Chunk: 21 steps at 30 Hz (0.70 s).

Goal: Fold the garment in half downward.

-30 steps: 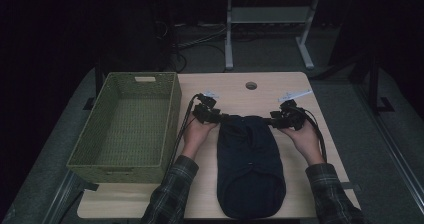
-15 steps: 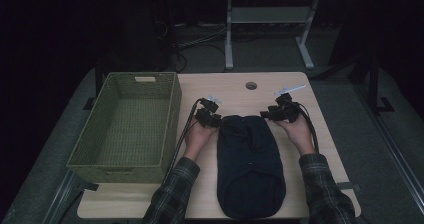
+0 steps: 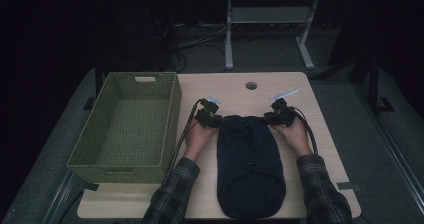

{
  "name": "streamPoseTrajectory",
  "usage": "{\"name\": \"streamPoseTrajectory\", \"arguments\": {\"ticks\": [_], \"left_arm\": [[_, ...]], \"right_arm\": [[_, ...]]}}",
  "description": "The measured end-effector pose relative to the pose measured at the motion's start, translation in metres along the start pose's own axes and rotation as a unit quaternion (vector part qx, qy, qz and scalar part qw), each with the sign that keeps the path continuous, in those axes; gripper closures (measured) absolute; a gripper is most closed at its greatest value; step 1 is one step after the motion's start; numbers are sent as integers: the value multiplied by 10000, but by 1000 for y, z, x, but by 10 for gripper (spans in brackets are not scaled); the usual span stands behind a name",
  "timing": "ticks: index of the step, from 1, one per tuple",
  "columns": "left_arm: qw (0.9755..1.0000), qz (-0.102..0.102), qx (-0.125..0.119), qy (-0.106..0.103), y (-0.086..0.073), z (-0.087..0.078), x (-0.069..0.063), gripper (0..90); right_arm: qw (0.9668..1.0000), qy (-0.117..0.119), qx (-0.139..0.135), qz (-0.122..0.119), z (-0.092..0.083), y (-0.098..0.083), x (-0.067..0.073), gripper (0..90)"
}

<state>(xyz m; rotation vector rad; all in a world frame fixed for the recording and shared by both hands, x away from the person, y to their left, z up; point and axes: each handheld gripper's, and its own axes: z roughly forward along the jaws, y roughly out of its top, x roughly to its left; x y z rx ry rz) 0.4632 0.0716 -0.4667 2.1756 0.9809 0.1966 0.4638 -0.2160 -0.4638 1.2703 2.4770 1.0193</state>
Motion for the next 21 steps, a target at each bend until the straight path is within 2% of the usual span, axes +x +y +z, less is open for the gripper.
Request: {"name": "streamPoseTrajectory", "arguments": {"ticks": [2,5,10,18,21], "left_arm": [[10000,6,9,-7,0,0,0,652],[10000,-10,15,-54,0,0,0,683],[9999,-42,39,-146,0,0,0,762],[9999,-16,81,-81,2,-4,-1,813],[10000,-66,-40,-59,4,-8,0,814]], "right_arm": [[10000,9,10,8,0,0,0,612],[10000,50,59,-42,1,0,4,727],[9999,98,54,-7,1,0,4,830],[9993,-233,140,-253,-1,6,11,868],[9993,-266,46,-254,-5,9,11,869]]}}
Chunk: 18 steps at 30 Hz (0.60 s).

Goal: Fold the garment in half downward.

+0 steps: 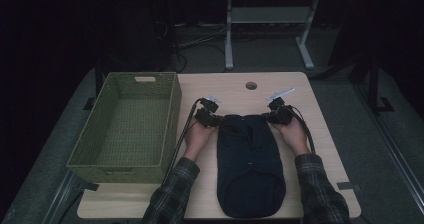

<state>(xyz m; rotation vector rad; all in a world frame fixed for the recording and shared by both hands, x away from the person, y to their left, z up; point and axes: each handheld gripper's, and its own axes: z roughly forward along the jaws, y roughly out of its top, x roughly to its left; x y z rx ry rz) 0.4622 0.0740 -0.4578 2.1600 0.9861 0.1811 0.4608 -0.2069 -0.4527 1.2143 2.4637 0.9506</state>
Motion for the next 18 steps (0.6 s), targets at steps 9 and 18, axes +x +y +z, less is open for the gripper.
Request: {"name": "streamPoseTrajectory", "arguments": {"ticks": [9,18], "left_arm": [[9990,109,-404,174,20,-21,-6,814],[9956,286,-785,420,44,-43,-11,813]], "right_arm": [[9993,-90,-370,-43,-25,16,-1,869],[9966,-223,-797,-63,-51,36,1,869]]}}
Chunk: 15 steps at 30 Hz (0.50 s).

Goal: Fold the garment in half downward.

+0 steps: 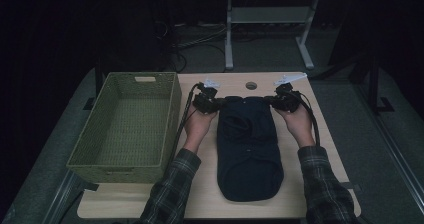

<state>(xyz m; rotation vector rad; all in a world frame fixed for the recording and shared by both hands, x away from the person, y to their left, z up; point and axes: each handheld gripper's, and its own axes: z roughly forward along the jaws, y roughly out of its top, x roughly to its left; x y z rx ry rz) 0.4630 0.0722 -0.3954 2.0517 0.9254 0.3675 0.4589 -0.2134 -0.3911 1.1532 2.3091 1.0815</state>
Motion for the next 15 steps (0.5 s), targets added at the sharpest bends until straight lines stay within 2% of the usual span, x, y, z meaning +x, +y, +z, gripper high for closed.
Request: {"name": "streamPoseTrajectory", "arguments": {"ticks": [2,7,9,11,15], "left_arm": [[10000,58,-2,44,3,-2,-1,814],[9999,63,-91,-53,-2,-7,-4,812],[9997,153,-142,-112,-6,-10,-6,812],[9996,160,-179,-137,-6,-11,-7,812],[9990,290,-318,-152,-3,-19,-10,811]], "right_arm": [[10000,-39,-21,-73,-2,3,1,869],[9999,-20,-96,-138,-6,2,5,869],[9998,63,-138,-123,-10,-5,8,868],[9997,73,-205,-128,-15,-8,10,868],[9991,63,-365,-205,-28,-7,14,868]]}}
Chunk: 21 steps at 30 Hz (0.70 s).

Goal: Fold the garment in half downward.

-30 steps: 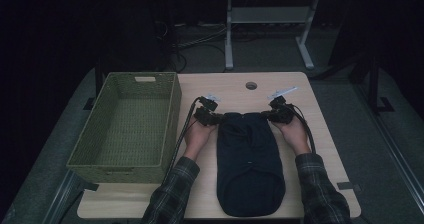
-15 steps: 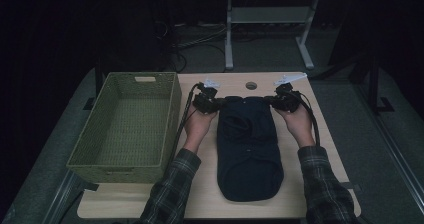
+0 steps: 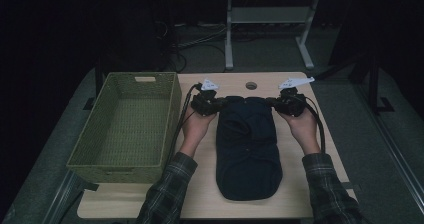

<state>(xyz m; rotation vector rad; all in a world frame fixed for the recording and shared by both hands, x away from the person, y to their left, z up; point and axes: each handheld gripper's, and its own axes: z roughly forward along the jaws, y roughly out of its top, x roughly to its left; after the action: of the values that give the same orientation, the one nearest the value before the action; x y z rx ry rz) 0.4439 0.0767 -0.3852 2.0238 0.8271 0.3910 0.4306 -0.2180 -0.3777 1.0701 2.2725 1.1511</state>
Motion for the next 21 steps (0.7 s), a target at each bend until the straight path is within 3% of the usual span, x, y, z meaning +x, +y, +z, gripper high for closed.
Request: {"name": "streamPoseTrajectory", "arguments": {"ticks": [5,10,17,21], "left_arm": [[9996,59,-250,102,16,-10,-1,811],[9993,205,-289,115,22,-21,-3,810],[9988,387,-300,-6,10,-31,-17,808],[9982,567,-169,3,1,-33,-26,807]], "right_arm": [[9997,-98,-191,-117,-11,15,0,868],[9993,-116,-280,-219,-19,25,3,868],[9992,-1,-315,-251,-24,8,13,867],[9992,73,-296,-248,-27,-7,19,867]]}}
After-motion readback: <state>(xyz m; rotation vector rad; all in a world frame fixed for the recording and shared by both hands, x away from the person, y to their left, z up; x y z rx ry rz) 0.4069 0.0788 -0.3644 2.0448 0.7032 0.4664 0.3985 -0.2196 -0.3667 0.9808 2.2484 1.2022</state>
